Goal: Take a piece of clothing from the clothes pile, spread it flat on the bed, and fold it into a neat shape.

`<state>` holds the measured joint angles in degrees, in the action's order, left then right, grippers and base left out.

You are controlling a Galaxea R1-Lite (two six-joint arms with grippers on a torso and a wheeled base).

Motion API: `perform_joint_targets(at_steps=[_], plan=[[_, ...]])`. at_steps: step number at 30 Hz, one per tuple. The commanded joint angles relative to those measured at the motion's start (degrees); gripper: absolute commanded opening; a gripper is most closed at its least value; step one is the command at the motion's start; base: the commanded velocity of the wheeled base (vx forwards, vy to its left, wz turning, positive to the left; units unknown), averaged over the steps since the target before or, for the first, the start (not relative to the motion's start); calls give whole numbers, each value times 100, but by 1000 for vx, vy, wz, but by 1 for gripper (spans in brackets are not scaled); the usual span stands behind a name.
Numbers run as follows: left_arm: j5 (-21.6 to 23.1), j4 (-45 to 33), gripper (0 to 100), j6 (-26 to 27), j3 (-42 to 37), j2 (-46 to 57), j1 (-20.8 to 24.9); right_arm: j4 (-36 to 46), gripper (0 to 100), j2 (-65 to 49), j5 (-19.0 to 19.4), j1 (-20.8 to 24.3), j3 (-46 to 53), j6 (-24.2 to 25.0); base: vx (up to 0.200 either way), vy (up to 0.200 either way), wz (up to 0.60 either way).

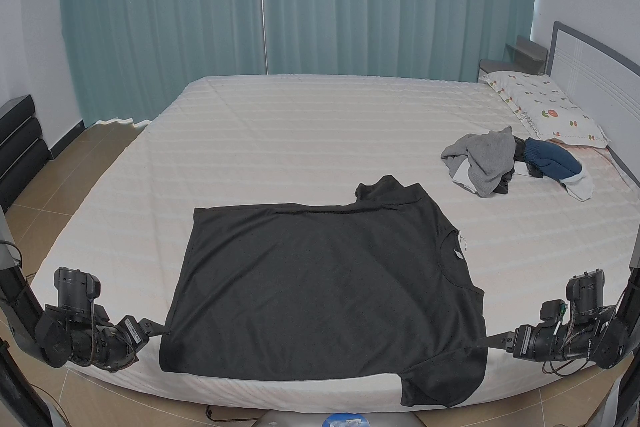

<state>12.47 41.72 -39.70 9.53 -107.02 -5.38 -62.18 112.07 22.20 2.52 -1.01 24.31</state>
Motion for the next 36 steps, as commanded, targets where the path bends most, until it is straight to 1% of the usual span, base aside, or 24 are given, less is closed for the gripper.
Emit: perform_joint_targets(at_steps=[1, 4, 16, 19, 23, 24, 25, 26, 27, 28, 31, 35, 36], plan=[[10, -6, 100, -2, 22, 94, -69, -4, 100, -18, 4, -6, 40, 4, 0, 200, 0], [10, -6, 100, -2, 22, 85, -60, -4, 100, -27, 4, -15, 40, 4, 0, 200, 0], [62, 3, 100, -37, 75, 50, -51, -4, 100, 8, 4, -6, 31, 4, 0, 0, 0], [62, 3, 100, -81, 84, 59, -34, -4, 100, -10, 4, -6, 22, 4, 200, 0, 0], [62, 3, 100, -301, 242, 59, -25, -4, 100, -18, 4, 3, 22, 13, 200, 0, 0], [62, 12, 100, -459, 339, 59, -16, -13, 100, -18, 4, 11, 22, 4, 200, 0, 0], [62, 12, 100, -459, 339, 59, -16, -13, 100, -18, 4, 11, 22, 4, 200, 0, 0], [62, 3, 100, -723, 514, 67, 45, -57, 100, -18, 4, 11, 22, 13, 0, 0, 0], [62, 3, 100, -723, 514, 67, 45, -57, 100, -18, 4, 11, 22, 13, 0, 0, 0], [62, 3, 100, -925, 646, 76, 160, -101, 100, -18, 4, 11, 31, 13, 0, 0, 0], [62, -6, 100, -1083, 857, 50, 204, -154, 100, -18, 4, 20, 48, 65, 0, 0, 0], [62, -173, 100, -1189, 1455, -56, 239, -338, 100, -18, 4, 38, 31, 373, 0, 0, 0], [71, -340, 100, -1189, 1710, -170, 248, -435, 100, -18, 4, 46, 31, 478, 0, 0, 0]])
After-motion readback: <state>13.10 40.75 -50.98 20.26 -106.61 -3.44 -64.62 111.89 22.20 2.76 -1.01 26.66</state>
